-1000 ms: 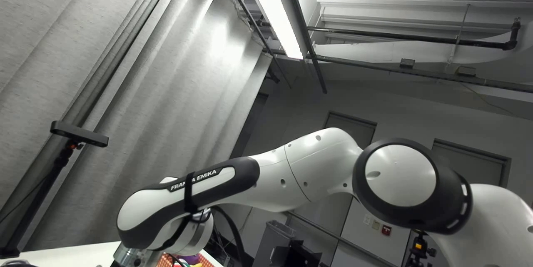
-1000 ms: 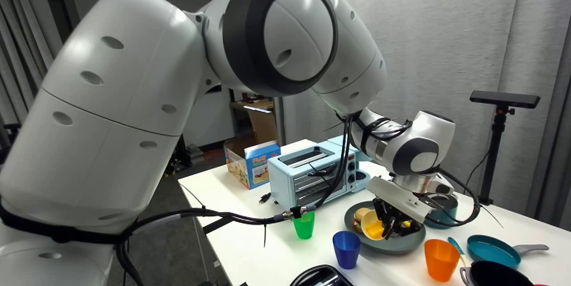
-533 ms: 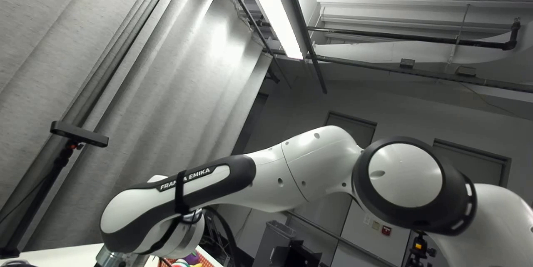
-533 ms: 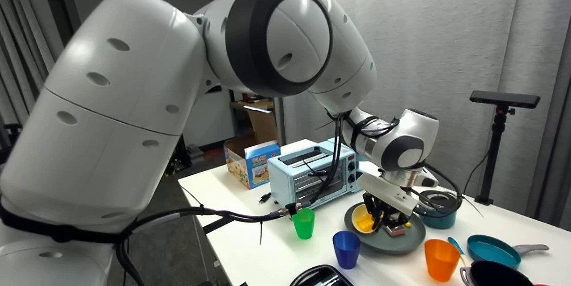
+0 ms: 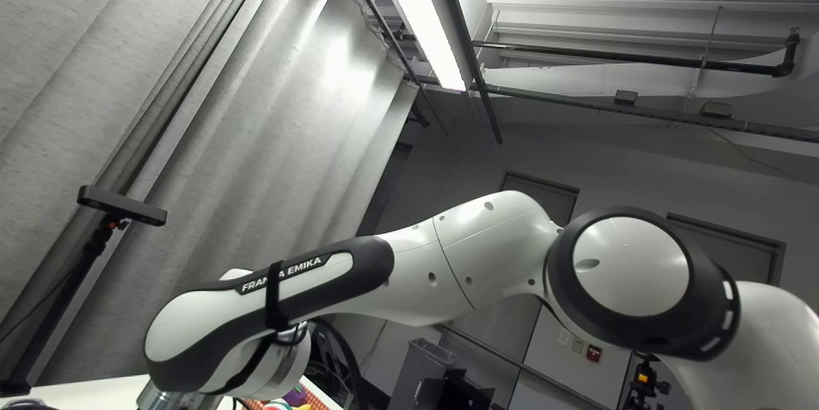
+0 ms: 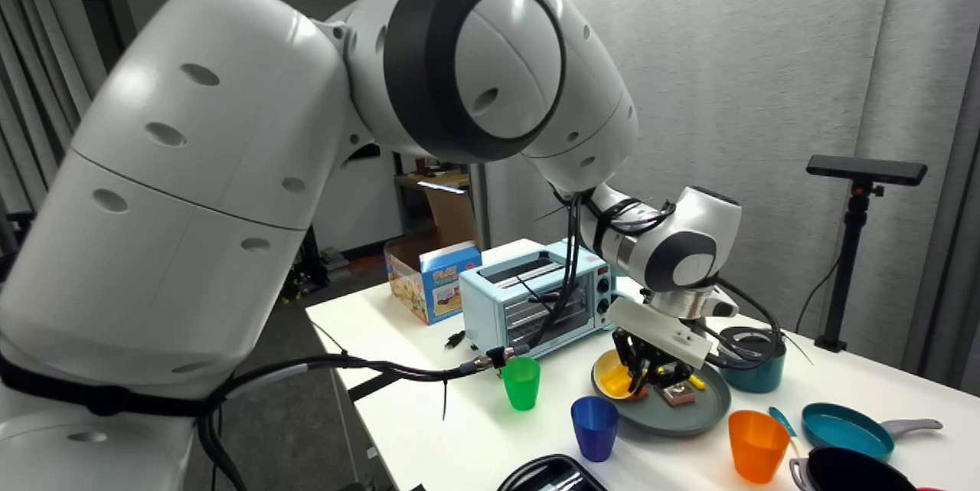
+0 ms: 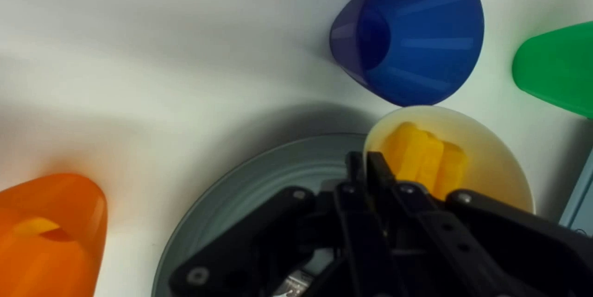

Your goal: Pour the contents in the bowl into the blue cup

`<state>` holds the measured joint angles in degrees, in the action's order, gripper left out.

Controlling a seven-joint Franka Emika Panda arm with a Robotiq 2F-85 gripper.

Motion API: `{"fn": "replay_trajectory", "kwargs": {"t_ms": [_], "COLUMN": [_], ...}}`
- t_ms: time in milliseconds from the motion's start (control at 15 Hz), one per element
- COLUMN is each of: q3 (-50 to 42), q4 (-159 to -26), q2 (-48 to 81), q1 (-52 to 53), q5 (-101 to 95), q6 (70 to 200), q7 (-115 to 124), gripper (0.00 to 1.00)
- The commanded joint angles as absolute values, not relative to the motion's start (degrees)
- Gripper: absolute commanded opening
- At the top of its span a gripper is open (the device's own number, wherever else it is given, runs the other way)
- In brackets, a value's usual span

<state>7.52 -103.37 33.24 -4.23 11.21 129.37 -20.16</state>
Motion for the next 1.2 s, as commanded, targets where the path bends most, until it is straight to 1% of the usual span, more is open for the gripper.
{"fn": "replay_trajectory", "kwargs": {"t_ms": [0,467,1133], "q3": [8.5,8.7,9.5], "q4": [-107.7,-112.6,-115.4], "q2": [29.6,27.6,27.9], "q1": [-5.0,-4.5,-4.3], "q5": [11.4,11.1,9.7], "q6": [129.7,131.4,138.6], "q7": [-23.7,-26.9,-29.1], "gripper": [0.02,0.02,0.02]}}
